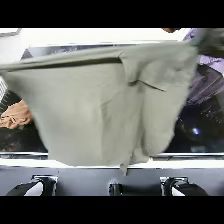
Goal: Fold the clothes and pants, and hang the long-sleeved shirts on hangers.
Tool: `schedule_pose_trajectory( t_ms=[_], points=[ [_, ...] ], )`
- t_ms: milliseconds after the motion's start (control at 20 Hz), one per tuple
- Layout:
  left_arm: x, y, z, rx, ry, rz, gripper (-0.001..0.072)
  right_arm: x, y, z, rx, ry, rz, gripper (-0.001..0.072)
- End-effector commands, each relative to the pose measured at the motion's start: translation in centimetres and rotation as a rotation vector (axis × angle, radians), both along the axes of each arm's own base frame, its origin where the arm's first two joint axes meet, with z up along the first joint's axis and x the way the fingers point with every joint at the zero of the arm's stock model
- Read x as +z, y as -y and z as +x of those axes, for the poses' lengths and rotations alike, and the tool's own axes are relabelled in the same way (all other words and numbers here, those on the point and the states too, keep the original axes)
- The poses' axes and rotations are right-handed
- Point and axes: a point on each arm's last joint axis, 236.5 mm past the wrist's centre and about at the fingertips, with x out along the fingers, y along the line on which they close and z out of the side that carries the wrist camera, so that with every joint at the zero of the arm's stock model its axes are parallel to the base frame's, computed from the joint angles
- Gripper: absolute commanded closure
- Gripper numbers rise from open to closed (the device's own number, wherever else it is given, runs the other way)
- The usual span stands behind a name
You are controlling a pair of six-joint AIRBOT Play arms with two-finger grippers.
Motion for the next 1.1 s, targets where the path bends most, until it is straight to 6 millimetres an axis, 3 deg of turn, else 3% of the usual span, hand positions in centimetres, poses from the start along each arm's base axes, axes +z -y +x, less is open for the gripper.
schedule_pose_trajectory(
  t_ms=[0, 100, 200, 300, 400, 550, 850, 1050],
  points=[
    [-11.9, -1.0, 7.4, -0.013, -0.168, -0.03, 0.0691, -12.8, -1.5, 8.1, 0.014, -0.225, 0.008, 0.0683],
    [-18.1, -0.6, 10.6, -0.055, -0.238, -0.017, 0.0691, -19.8, -2.3, 11.4, 0.007, -0.311, 0.036, 0.0683],
    [-23.4, 0.2, 12.5, -0.077, -0.294, -0.02, 0.0691, -25.1, -2.5, 13.1, -0.004, -0.375, 0.047, 0.0683],
    [-27.3, 0.7, 13.5, -0.087, -0.33, -0.025, 0.0691, -28.6, -2.6, 13.9, -0.008, -0.413, 0.044, 0.0683],
    [-29.9, 1.1, 13.7, -0.094, -0.369, -0.031, 0.0691, -30.3, -2.6, 14.1, -0.009, -0.436, 0.042, 0.0683],
    [-31.3, 1.2, 12.6, -0.097, -0.435, -0.042, 0.0691, -31.3, -2.2, 13.5, -0.013, -0.475, 0.022, 0.0683],
    [-32.7, 2.0, 6.5, -0.104, -0.694, -0.093, 0.0691, -34.1, -1.1, 8.4, -0.017, -0.72, -0.042, 0.0683],
    [-33.1, 2.3, 4.7, -0.11, -0.772, -0.105, 0.069, -35.7, -1.0, 6.7, -0.017, -0.813, -0.051, 0.0683]
  ],
)
